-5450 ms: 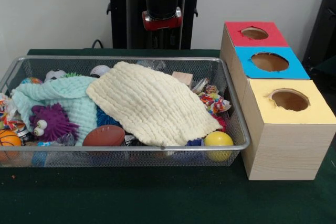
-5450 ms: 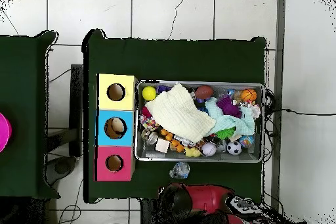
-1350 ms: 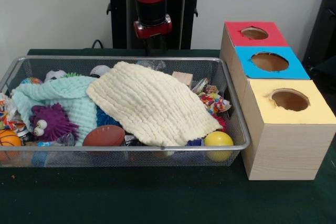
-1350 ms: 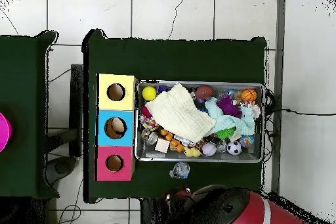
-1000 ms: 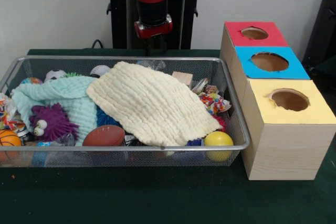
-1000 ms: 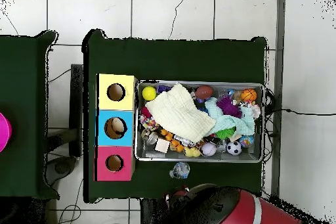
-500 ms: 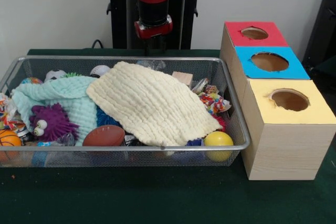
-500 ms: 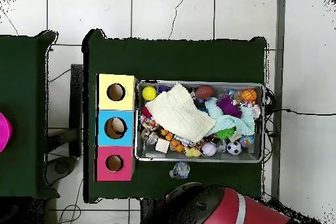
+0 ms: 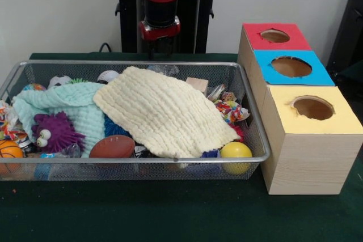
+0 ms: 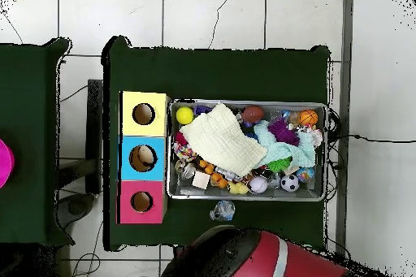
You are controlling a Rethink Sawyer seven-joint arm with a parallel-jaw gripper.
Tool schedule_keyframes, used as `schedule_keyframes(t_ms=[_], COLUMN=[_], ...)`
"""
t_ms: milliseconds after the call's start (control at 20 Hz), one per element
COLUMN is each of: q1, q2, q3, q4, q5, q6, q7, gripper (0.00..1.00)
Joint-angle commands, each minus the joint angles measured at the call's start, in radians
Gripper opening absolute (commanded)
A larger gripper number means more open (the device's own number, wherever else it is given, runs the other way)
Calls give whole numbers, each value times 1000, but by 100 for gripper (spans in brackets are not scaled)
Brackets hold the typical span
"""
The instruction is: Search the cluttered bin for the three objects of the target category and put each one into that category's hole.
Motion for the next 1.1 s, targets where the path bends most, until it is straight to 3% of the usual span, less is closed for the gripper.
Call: schedule_keyframes(t_ms=[50,350,1100], q1=[33,18,-11], q2=[4,-46,-129], q3=[-7,29,81], q4=[-111,-61,24], q5=[35,69,143], q6=[-88,11,133], q7=[160,164,146], gripper=[100,100,100])
